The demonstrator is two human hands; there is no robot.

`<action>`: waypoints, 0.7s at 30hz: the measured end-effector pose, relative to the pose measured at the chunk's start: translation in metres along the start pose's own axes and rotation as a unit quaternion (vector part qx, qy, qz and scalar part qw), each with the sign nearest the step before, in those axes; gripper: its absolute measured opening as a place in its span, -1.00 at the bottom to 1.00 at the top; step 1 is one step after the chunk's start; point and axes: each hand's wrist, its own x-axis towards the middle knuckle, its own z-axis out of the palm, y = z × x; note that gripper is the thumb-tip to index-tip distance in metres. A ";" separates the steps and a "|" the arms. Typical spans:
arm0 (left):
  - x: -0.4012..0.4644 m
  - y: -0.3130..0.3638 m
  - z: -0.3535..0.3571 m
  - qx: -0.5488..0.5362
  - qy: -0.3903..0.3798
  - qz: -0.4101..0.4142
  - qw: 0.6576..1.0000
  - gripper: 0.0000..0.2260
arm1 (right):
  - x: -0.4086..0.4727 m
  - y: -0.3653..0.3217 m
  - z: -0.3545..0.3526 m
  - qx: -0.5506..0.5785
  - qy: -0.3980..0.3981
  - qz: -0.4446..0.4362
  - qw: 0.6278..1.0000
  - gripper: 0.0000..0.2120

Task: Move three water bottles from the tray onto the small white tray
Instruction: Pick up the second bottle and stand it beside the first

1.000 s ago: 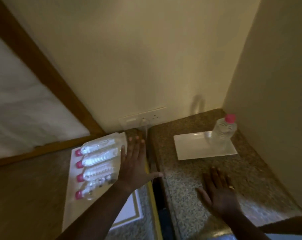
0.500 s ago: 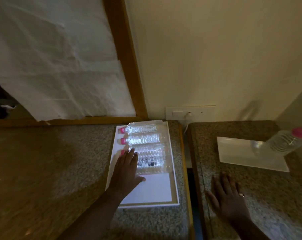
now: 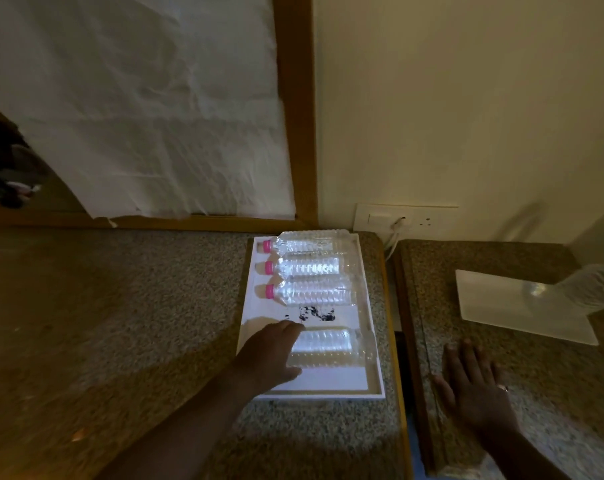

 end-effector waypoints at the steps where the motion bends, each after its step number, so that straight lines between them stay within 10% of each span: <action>1: -0.002 0.001 0.001 -0.003 -0.020 0.000 1.000 -0.29 | 0.001 0.001 0.000 -0.003 -0.003 0.005 1.000 -0.17; 15: 0.007 0.042 -0.087 -0.002 0.071 0.089 0.994 -0.27 | -0.001 -0.005 -0.003 -0.012 -0.005 0.019 1.000 -0.15; 21: 0.008 0.064 -0.076 -0.217 0.127 0.053 0.966 -0.25 | 0.000 -0.005 -0.002 0.008 0.001 0.012 1.000 -0.17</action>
